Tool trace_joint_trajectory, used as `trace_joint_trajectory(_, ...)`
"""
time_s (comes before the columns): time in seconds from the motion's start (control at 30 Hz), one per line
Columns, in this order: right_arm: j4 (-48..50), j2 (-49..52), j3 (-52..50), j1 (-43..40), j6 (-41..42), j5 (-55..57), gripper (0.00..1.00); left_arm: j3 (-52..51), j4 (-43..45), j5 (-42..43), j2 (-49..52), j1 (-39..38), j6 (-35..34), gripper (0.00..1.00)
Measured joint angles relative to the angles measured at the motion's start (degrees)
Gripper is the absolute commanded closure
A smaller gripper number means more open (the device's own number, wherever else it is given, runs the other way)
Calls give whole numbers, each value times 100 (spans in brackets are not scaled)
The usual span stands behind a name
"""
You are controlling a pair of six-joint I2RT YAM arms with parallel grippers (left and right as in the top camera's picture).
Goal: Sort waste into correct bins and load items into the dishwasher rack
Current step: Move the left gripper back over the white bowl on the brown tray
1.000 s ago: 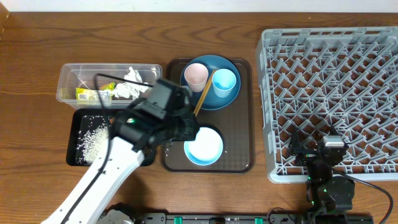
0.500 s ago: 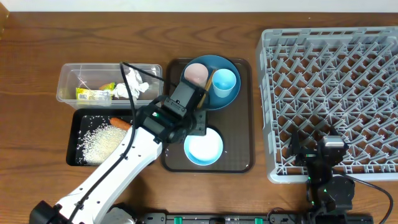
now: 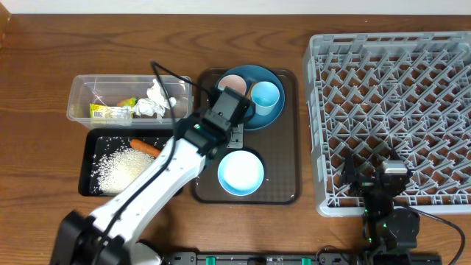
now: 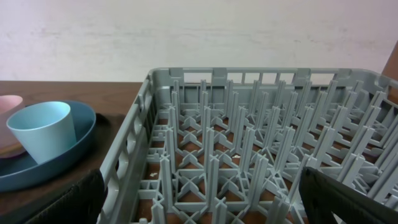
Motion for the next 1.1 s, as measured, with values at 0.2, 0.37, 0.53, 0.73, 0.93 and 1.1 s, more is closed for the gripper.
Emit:
trace_joint_trajectory(0.2,0,0,0,0,0,0,1,-2,116,-278,662,0,-2,75)
trace_joint_trajectory(0.37,0,0,0,0,0,0,1,-2,140,-448,750,0,-2,78)
trace_joint_trajectory(0.53,0,0,0,0,0,0,1,-2,205,-503,750,0,-4,81)
trace_joint_trajectory(0.73,0,0,0,0,0,0,1,-116,404,-614,750,0,-7,81)
trace_joint_trajectory(0.93,0,0,0,0,0,0,1,-328,498,-693,750,0,-4,81)
trace_joint_trajectory(1.1,0,0,0,0,0,0,1,-328,507,-538,750,0,-4,81)
